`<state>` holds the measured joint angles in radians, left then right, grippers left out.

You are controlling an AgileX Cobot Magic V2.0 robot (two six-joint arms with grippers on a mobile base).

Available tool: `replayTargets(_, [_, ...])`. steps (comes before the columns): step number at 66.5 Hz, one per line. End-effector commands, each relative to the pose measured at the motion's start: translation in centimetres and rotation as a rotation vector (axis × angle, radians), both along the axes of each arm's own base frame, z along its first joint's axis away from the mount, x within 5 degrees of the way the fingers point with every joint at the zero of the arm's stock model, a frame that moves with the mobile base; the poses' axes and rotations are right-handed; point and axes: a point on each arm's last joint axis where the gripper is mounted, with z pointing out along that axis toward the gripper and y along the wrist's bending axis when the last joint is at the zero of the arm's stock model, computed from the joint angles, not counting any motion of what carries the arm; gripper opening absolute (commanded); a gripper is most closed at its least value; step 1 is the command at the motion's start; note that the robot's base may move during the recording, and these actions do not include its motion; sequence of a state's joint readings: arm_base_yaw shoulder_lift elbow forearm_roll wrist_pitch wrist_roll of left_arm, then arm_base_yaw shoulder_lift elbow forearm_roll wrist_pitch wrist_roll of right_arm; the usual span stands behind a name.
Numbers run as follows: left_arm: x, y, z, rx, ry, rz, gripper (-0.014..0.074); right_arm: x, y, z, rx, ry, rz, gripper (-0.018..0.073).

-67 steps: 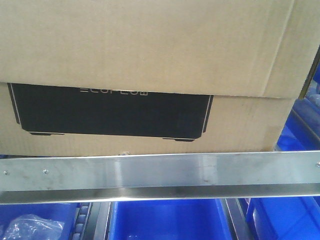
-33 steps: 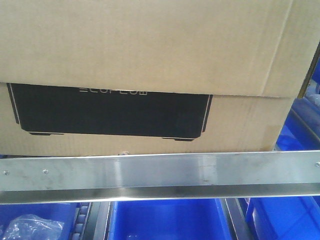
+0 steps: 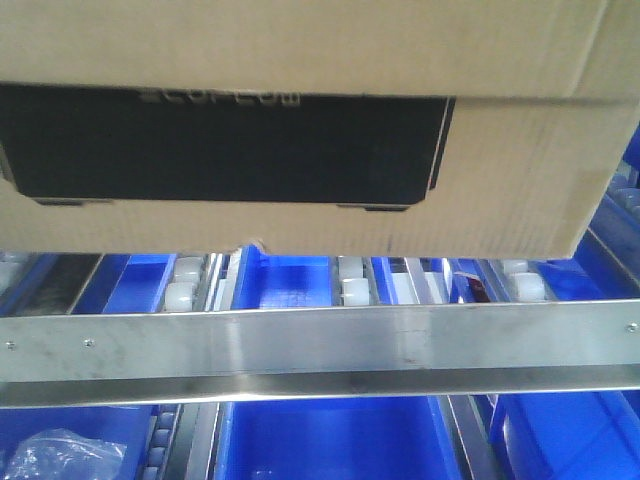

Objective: Grab box from left shelf to table start
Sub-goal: 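Close both grippers on the box side walls and pull it off the shelf, then hold the box with both grippers and turn the base away from the shelf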

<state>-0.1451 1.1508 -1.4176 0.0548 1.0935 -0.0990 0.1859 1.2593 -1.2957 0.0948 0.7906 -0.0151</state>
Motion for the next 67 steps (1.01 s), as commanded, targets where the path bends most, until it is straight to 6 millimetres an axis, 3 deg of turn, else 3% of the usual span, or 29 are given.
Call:
replayTargets(1, [-2.3, -0.7, 2.0, -0.112, -0.189, -0.042, -0.0093, -1.7, 0.3, 1.6, 0.043, -0.133, 0.008, 0.0058])
replayTargets(16, [-6.5, -0.5, -0.6, -0.164, -0.253, -0.055, -0.0093, -6.1, 0.9, -0.7, 0.052, -0.145, 0.079, 0.0058])
replayTargets(25, [-8.9, 0.0, -1.7, -0.171, -0.292, -0.057, -0.0093, -8.7, 0.5, -1.0, 0.061, -0.174, 0.096, 0.0058])
replayTargets(53, [-17.5, 0.9, -0.4, -0.327, -0.508, -0.116, -0.0093, -17.5, -2.0, 2.9, 0.183, -0.459, 0.110, 0.0058])
replayTargets(67, [-20.3, 1.3, -0.1, -0.356, -0.590, -0.134, -0.0093, -20.2, -2.6, 3.6, 0.242, -0.531, 0.123, 0.0058])
